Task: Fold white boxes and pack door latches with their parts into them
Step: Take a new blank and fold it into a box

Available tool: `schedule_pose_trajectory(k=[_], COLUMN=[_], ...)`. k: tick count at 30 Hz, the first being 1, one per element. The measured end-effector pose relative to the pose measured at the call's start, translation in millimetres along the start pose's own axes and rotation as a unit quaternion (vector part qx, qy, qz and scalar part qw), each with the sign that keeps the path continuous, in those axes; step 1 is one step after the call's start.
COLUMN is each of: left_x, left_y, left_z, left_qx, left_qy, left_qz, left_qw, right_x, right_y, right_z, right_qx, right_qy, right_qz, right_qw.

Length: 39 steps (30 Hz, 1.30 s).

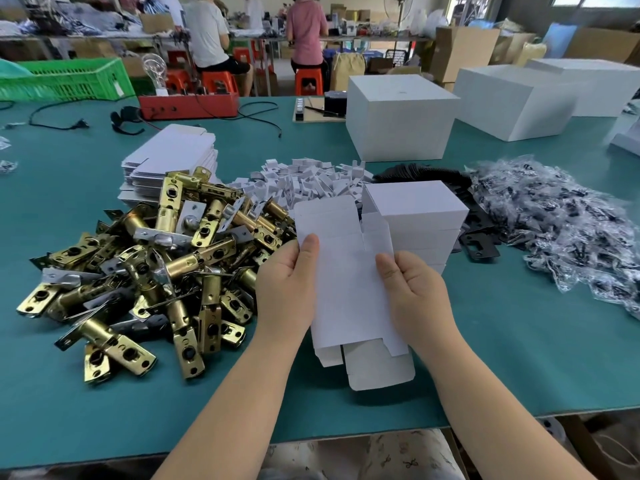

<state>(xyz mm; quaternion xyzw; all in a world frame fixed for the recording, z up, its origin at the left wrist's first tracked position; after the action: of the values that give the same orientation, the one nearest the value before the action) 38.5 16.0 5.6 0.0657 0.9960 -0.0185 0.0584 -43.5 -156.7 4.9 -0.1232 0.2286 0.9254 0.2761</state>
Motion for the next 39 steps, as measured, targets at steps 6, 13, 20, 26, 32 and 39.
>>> schedule_pose_trajectory(k=[6,13,20,26,32,39], left_x=[-1.5,12.1,12.6,6.5,5.6,5.9], left_y=[1.9,-34.2,-32.3,-24.6,-31.8,-23.9], left_z=[-0.3,-1.1,-9.9,0.9,16.8,3.4], left_qx=[0.017,-0.045,-0.071,-0.035,0.02,-0.035], left_qy=[-0.012,-0.013,-0.053,-0.01,0.078,-0.004], left_qz=[0.003,0.177,0.147,0.123,0.167,0.131], left_qw=[1.0,0.983,0.985,0.992,0.983,0.991], right_x=[0.3,-4.7,-9.1,-9.0,-5.7,-3.8], right_y=[-3.7,31.5,24.4,10.8,20.3,17.7], right_z=[-5.0,-0.1,-6.3,-9.8,-2.7,-10.5], right_qx=[-0.059,0.009,-0.03,-0.033,0.004,0.018], right_qy=[-0.018,0.016,0.014,0.018,0.051,0.043], right_qz=[0.0,-0.137,-0.119,-0.063,-0.106,-0.111], right_qw=[0.998,0.99,0.992,0.997,0.993,0.993])
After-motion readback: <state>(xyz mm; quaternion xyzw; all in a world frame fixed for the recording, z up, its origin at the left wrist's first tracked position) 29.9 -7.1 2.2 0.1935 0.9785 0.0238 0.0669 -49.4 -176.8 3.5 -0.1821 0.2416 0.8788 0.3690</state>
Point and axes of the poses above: each hand's wrist, its own x-axis away from the middle knuckle, its own y-axis out of the back of the hand, z = x × y, the point moved 10 cm from there along -x, towards the middle knuckle, and after that the axes turned 6 degrees about y, right-handed, at the moved point
